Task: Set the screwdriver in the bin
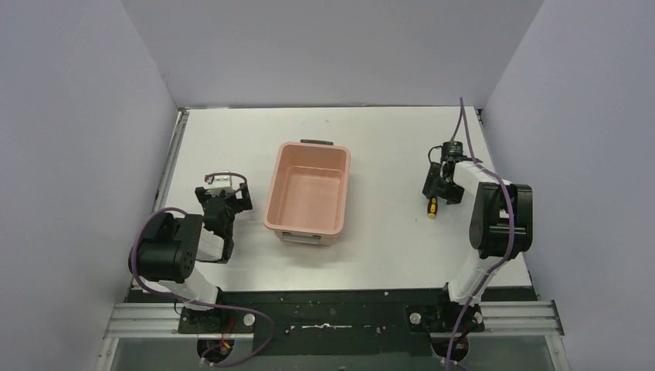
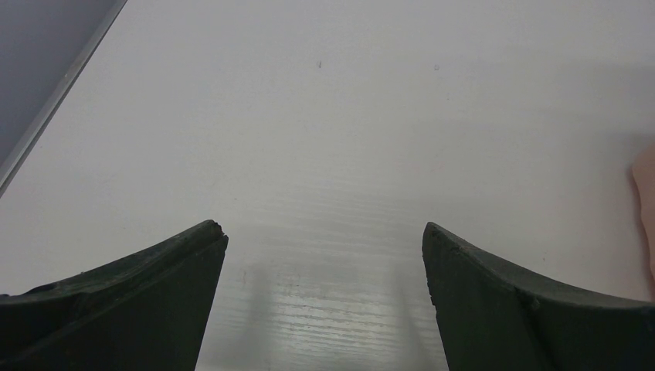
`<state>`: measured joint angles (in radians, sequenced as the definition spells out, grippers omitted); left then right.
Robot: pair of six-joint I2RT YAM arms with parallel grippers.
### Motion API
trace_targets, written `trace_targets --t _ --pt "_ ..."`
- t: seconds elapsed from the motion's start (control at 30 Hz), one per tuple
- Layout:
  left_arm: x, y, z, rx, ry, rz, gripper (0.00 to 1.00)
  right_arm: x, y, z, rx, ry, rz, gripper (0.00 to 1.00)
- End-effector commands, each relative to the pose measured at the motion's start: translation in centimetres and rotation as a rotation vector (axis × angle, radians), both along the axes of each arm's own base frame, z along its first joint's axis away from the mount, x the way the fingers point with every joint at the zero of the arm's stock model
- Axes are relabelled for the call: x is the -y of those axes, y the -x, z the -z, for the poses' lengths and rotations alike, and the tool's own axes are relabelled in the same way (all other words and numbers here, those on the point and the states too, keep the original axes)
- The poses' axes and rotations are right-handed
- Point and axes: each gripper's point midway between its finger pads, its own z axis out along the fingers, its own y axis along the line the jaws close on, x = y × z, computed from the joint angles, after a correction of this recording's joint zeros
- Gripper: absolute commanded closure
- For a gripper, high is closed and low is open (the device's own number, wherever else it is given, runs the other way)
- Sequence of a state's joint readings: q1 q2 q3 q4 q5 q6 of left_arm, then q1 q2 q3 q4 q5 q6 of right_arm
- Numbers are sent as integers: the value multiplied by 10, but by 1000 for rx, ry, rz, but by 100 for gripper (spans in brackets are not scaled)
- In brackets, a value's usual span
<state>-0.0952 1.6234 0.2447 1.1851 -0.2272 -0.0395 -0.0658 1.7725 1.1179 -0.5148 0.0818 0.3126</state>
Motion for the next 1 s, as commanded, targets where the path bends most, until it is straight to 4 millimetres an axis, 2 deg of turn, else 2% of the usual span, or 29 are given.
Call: trace_targets --t 0.0,0.1,0.2,0.3,0.4,0.47,0.6,0.63,0.7,0.77,0.8,0.87,0.9,0.97 --pt "0 -5 -14 46 -5 11 3 -6 -6 7 -15 -20 -58 47" --pt "0 -5 -14 46 -5 10 3 -3 0 16 -52 -2 -60 69" --pt "0 -5 -14 47 -5 11 3 -1 3 7 -64 12 -65 100" --pt "0 -5 -14 46 -5 11 3 -1 -4 -32 -41 44 -73 100" --pt "0 -5 -14 46 -5 11 3 -8 -9 -92 10 71 -68 100" --pt "0 -5 -14 47 -5 11 3 -12 3 -124 -1 50 -38 100" --pt "0 -5 -14 46 -5 11 3 -50 8 -168 30 15 -45 100" --pt "0 -5 -14 47 -4 11 3 -68 6 -177 53 -3 -63 100" --pt "1 -5 -14 46 -4 12 3 -118 -3 -195 127 -58 -141 100" --pt "0 -5 -13 45 -6 10 3 -188 -11 -220 251 -134 -252 100" --pt "0 -5 -14 47 -6 10 3 -237 -5 -231 307 -195 -333 100" --pt "0 -6 -14 47 -5 10 3 -303 3 -247 392 -292 -439 100" --pt "0 -6 -14 46 -5 11 3 -330 8 -250 416 -327 -480 100" --pt "0 -5 -14 46 -5 10 3 -367 15 -248 439 -361 -536 100"
